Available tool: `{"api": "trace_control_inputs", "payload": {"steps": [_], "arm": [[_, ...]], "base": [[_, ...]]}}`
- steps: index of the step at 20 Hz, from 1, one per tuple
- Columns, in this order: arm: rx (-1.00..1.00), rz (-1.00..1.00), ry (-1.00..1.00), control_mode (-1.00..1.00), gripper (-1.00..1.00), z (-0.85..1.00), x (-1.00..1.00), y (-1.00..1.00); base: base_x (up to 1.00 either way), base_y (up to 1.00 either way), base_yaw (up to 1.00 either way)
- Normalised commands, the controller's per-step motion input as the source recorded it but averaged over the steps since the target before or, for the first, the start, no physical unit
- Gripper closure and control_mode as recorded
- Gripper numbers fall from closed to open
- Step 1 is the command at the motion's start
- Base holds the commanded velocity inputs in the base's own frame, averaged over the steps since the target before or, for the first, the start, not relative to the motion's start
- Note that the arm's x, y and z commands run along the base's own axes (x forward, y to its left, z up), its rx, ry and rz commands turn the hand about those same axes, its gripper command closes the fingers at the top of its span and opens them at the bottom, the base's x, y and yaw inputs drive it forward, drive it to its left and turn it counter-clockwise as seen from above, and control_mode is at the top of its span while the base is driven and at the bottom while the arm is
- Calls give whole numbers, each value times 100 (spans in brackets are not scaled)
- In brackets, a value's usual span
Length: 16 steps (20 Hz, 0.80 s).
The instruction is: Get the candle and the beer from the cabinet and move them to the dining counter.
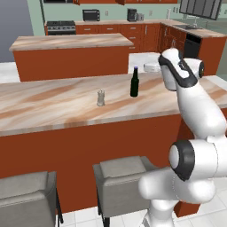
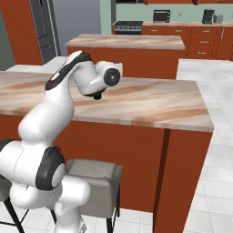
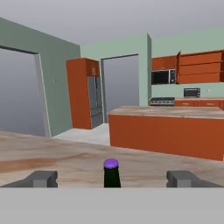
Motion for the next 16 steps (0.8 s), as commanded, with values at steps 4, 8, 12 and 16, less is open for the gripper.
{"api": "trace_control_inputs", "payload": {"steps": [4,8,12,16], "arm": [[0,-6,19,-100,-100,32,-86,-18],[0,-7,21,-100,-100,26,-86,-15],[0,-9,22,-100,-100,33,-91,-9],[0,-7,23,-100,-100,27,-96,-1]], "base": [[0,0,0],[0,0,0],[0,0,0],[0,0,0]]}}
